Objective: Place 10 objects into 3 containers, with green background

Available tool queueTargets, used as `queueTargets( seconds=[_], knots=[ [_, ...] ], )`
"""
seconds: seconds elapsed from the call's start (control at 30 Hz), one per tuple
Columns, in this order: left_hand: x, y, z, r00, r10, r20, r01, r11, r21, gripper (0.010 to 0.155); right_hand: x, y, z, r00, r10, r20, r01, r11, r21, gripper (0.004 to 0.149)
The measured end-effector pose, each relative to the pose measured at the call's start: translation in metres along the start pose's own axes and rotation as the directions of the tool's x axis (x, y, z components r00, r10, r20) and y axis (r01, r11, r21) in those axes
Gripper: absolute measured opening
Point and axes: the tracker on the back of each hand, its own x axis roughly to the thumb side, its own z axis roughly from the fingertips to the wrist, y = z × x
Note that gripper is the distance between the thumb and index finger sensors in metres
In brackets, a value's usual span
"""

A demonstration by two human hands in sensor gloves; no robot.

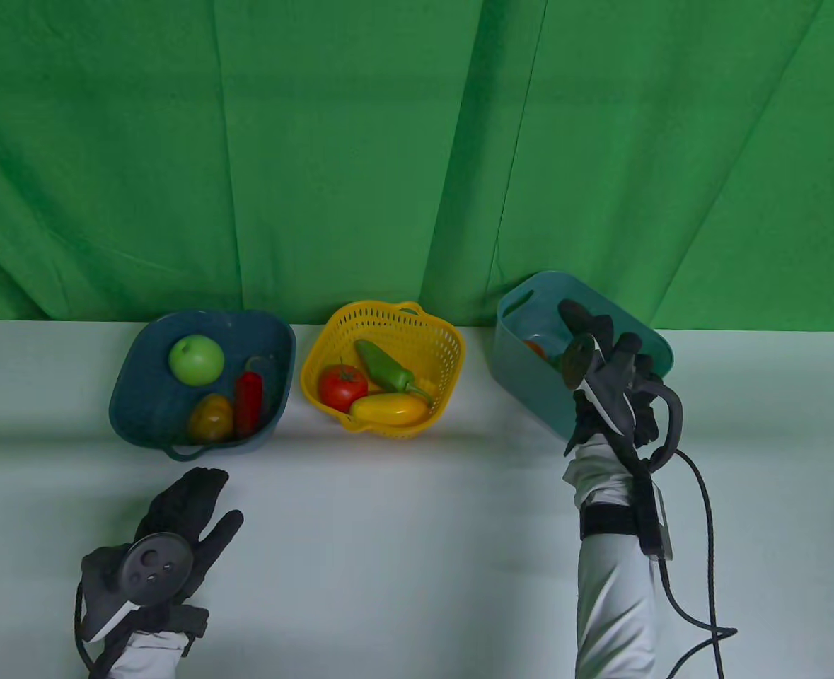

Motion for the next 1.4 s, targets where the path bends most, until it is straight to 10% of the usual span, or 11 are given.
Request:
queueTargets(
  seconds=[0.6,1.4],
  knots=[
    [0.007,-0.006,-0.002,0.999,0.024,0.048,-0.024,1.000,-0.013,0.067,-0.010,-0.061,0.071,0.971,-0.165,0.171,0.183,0.979,-0.094,0.066],
    [0.023,-0.013,-0.002,0.990,0.066,0.122,-0.062,0.997,-0.042,0.067,-0.013,0.015,0.185,0.909,-0.304,0.287,0.303,0.952,0.047,0.068]
  ],
)
